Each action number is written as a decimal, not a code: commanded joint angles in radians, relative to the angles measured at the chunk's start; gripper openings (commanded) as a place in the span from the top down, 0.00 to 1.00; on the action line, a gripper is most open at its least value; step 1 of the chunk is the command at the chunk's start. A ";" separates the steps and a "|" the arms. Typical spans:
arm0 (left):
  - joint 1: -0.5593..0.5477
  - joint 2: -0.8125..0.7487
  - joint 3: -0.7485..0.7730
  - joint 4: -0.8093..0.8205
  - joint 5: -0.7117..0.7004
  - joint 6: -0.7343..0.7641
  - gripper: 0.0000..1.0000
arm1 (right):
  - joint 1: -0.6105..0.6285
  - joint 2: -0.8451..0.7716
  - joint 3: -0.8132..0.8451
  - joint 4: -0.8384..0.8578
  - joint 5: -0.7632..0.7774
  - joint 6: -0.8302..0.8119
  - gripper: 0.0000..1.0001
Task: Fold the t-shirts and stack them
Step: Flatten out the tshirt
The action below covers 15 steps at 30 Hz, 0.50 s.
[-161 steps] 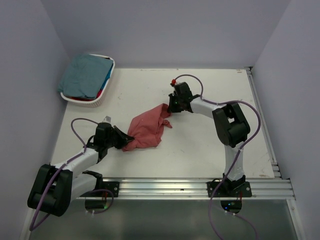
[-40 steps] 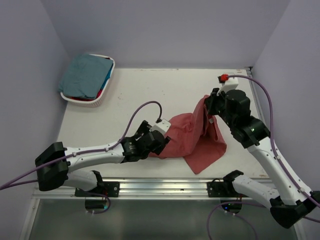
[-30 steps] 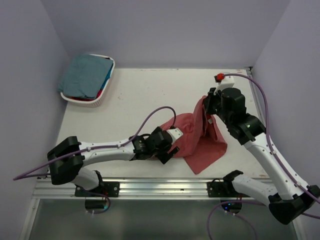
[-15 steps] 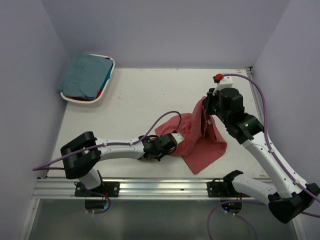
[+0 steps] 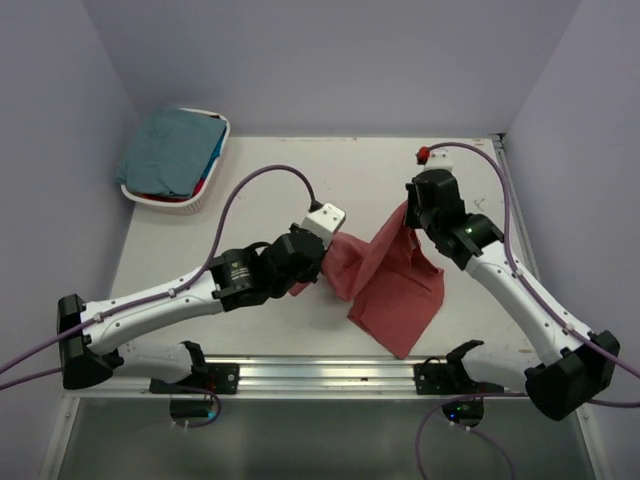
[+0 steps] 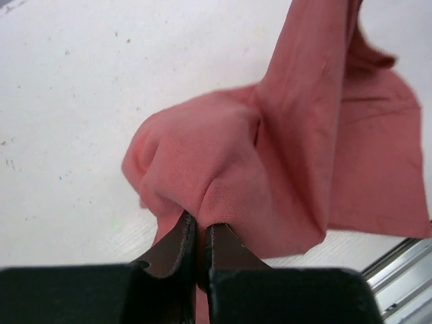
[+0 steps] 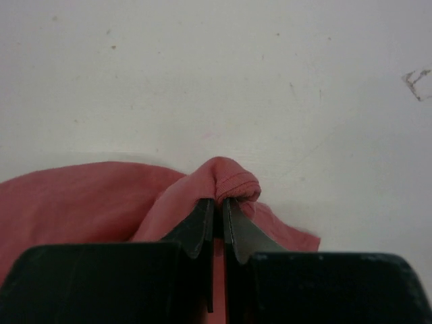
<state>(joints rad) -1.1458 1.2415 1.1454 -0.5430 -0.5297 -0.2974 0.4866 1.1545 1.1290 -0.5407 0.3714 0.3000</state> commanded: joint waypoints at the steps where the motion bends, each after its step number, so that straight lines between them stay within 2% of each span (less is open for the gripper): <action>1: -0.003 -0.040 0.097 -0.089 0.017 -0.071 1.00 | -0.011 0.076 0.051 -0.062 0.081 0.060 1.00; 5: -0.003 -0.108 0.114 -0.094 0.025 -0.134 1.00 | -0.040 0.178 0.048 -0.068 0.090 0.111 1.00; 9: 0.006 -0.152 0.093 -0.120 -0.082 -0.195 1.00 | -0.091 0.289 0.025 0.016 0.026 0.125 1.00; 15: 0.082 -0.148 -0.013 -0.080 -0.007 -0.221 1.00 | -0.108 0.510 0.130 0.145 -0.084 0.113 1.00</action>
<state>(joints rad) -1.1069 1.0828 1.1893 -0.6521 -0.5533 -0.4725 0.3790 1.5978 1.1610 -0.5034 0.3614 0.3992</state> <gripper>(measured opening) 0.042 0.038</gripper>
